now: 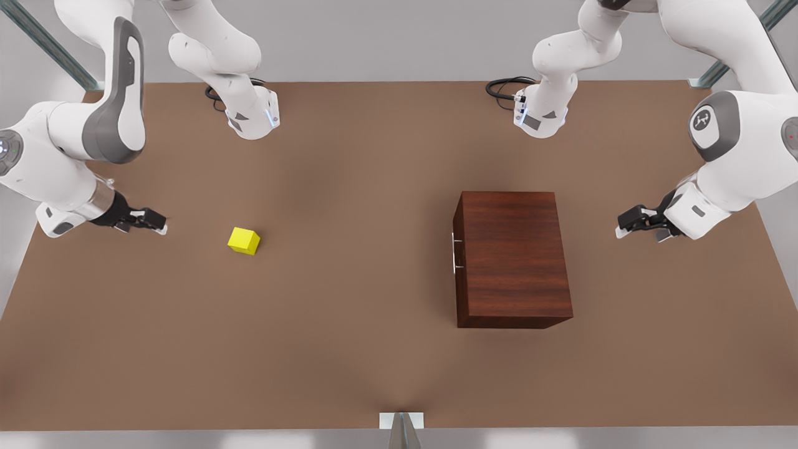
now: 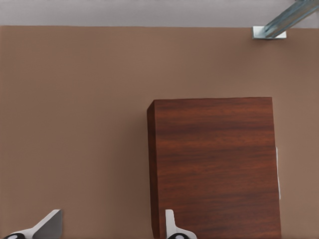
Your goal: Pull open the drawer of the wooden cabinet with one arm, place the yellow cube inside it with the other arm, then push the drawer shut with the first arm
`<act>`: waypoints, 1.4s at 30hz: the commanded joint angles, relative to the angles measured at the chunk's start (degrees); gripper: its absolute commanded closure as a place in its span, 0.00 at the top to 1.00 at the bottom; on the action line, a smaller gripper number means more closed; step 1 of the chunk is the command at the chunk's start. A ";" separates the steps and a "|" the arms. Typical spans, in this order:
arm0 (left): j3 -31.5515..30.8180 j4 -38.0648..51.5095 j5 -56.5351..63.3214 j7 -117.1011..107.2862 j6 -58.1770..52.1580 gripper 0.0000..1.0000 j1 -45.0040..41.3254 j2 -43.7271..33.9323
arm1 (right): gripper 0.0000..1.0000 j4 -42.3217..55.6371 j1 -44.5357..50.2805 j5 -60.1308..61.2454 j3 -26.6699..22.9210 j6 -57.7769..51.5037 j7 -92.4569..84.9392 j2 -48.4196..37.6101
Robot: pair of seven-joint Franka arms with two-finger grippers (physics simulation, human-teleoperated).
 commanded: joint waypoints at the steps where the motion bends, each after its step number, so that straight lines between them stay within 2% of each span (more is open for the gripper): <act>1: -0.05 0.03 0.08 2.02 1.15 1.00 -0.02 -0.05 | 1.00 0.07 1.33 0.04 -0.01 1.65 -0.70 -0.02; 5: -0.40 1.70 -0.18 1.41 1.07 1.00 -0.20 2.05 | 1.00 0.07 1.42 -0.14 0.16 1.65 -0.70 0.42; 6: -0.84 7.12 1.56 -2.78 -2.26 1.00 -4.04 5.38 | 1.00 0.07 1.51 -0.14 0.43 1.65 -0.70 0.86; 7: -0.84 15.92 9.48 -17.03 -7.10 1.00 -14.86 11.63 | 1.00 0.07 2.39 -0.05 0.52 1.65 -0.61 1.56; 9: -0.76 16.82 10.28 -24.96 -8.25 1.00 -25.33 13.92 | 1.00 0.15 2.48 -0.05 0.52 1.65 -0.61 2.35; 11: -0.06 16.45 16.52 -24.69 -14.14 1.00 -27.09 15.40 | 1.00 0.15 2.92 -0.05 0.52 1.73 -0.52 2.53; 12: -1.28 21.64 16.69 -25.31 -13.35 1.00 -28.40 19.45 | 1.00 0.42 3.18 -0.05 0.52 1.73 -0.53 2.97; 13: -0.76 23.14 20.55 -34.16 -12.91 1.00 -33.77 22.00 | 1.00 0.77 3.18 -0.05 0.52 1.73 -0.52 3.15; 14: -0.49 24.20 23.63 -44.46 -11.07 1.00 -37.99 24.99 | 1.00 0.77 3.18 -0.14 0.52 1.73 -0.61 3.15; 18: -0.41 24.38 29.43 -56.42 -5.44 1.00 -45.72 29.83 | 1.00 0.86 3.18 -0.49 0.52 1.73 -0.52 3.32; 23: -0.41 23.76 32.95 -60.99 -5.53 1.00 -47.92 32.73 | 1.00 0.86 3.27 -0.84 0.52 1.65 -0.52 3.58; 30: 0.12 24.29 39.63 -61.70 -0.25 1.00 -48.54 37.47 | 1.00 0.86 3.70 -0.93 0.52 1.73 -0.52 4.20; 35: 1.35 23.94 42.89 -61.26 -0.34 1.00 -48.54 39.76 | 1.00 -0.72 5.29 -1.28 0.43 1.65 15.73 4.90; 42: 1.35 23.23 43.68 -61.70 -0.96 1.00 -48.54 39.85 | 1.00 -2.13 5.99 -0.40 0.43 3.32 18.81 5.78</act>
